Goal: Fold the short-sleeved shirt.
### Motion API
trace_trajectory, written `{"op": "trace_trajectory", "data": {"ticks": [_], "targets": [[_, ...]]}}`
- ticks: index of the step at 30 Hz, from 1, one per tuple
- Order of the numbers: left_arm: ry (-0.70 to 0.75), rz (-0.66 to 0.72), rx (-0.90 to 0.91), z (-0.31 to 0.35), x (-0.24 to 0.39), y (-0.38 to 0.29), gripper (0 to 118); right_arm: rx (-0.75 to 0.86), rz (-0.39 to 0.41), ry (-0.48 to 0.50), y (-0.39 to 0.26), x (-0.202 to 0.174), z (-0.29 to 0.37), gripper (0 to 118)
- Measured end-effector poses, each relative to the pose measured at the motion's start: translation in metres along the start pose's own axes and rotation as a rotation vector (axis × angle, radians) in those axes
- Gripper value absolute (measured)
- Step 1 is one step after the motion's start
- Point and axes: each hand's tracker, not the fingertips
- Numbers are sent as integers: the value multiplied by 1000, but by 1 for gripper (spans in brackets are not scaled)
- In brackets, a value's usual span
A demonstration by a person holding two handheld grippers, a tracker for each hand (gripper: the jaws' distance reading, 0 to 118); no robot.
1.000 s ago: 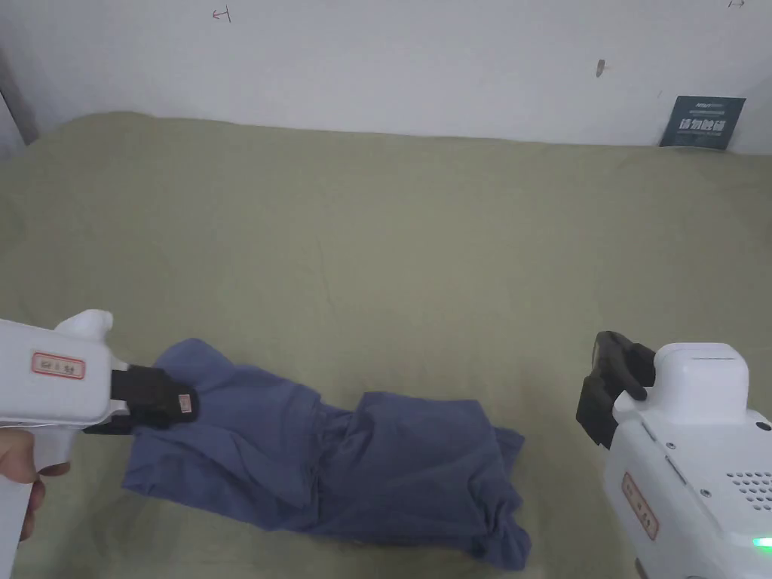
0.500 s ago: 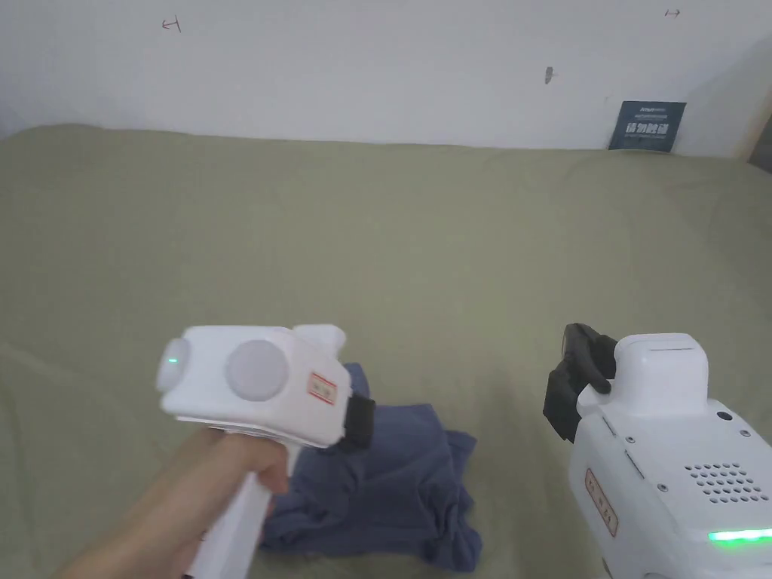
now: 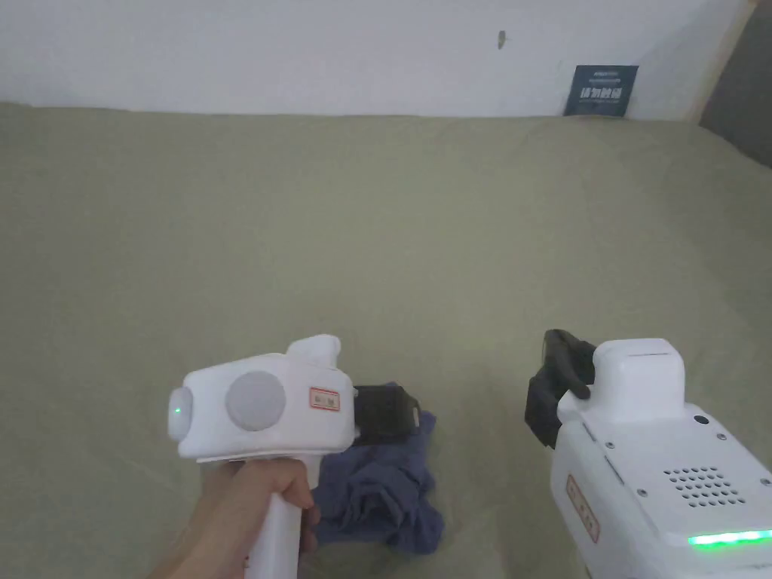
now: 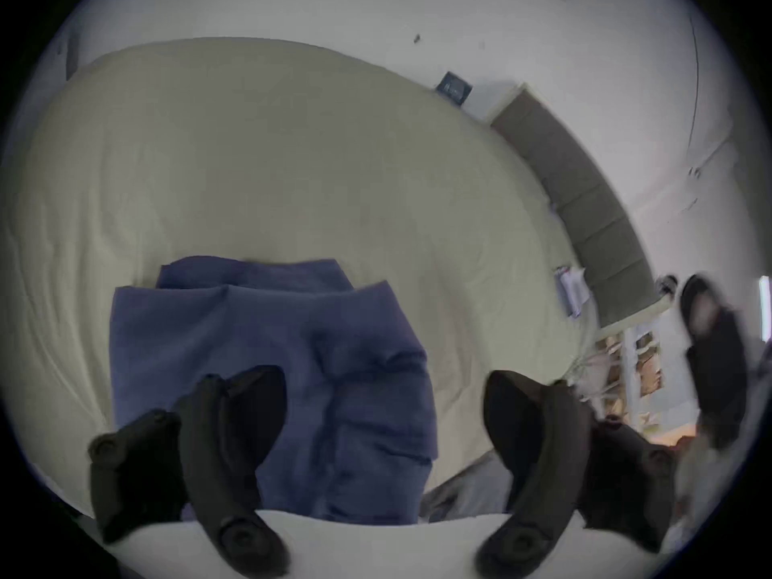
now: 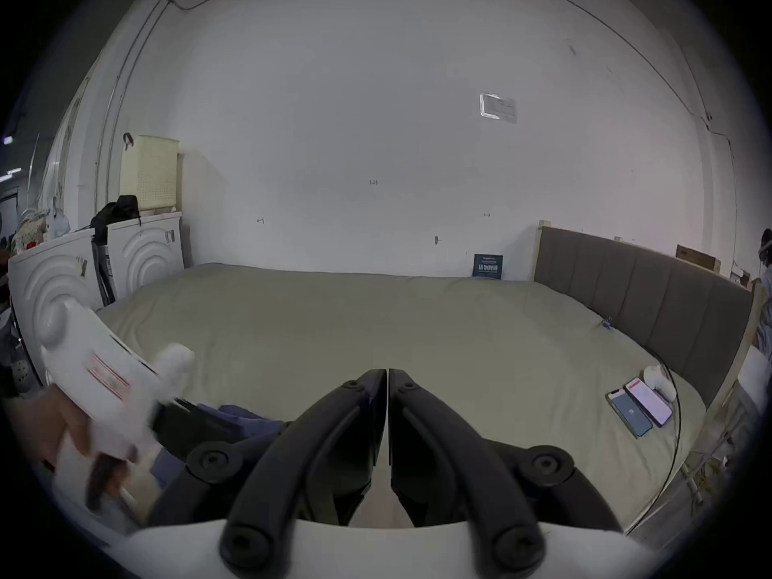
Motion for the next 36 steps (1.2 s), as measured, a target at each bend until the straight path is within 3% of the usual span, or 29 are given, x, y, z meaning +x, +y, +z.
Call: {"op": "trace_trajectory", "data": {"ticks": [1,2,7,10,15,27,36], "targets": [[-24,13,34,15,1,-6,42,-1,-7,0,0,1,0,8],[-31,32,51,23,-9,-6,0,-4,-15,0,-1,1,0,8],[-164,148,10,32,-44,-13,0,-11,-36,2,-2,-2,-1,8],[-151,134,-8,12,-42,-25,0,-20,-36,8,-4,-6,-1,8],[-278,197,-139,-30,-39,-60,0,-38,-10,14,-9,-9,0,8],[-221,159,-96,-47,-34,-79,0,-95,-39,8,-24,-5,0,8],[-164,98,33,37,-41,-52,0,-233,-29,103,-38,-33,-24,8]]}}
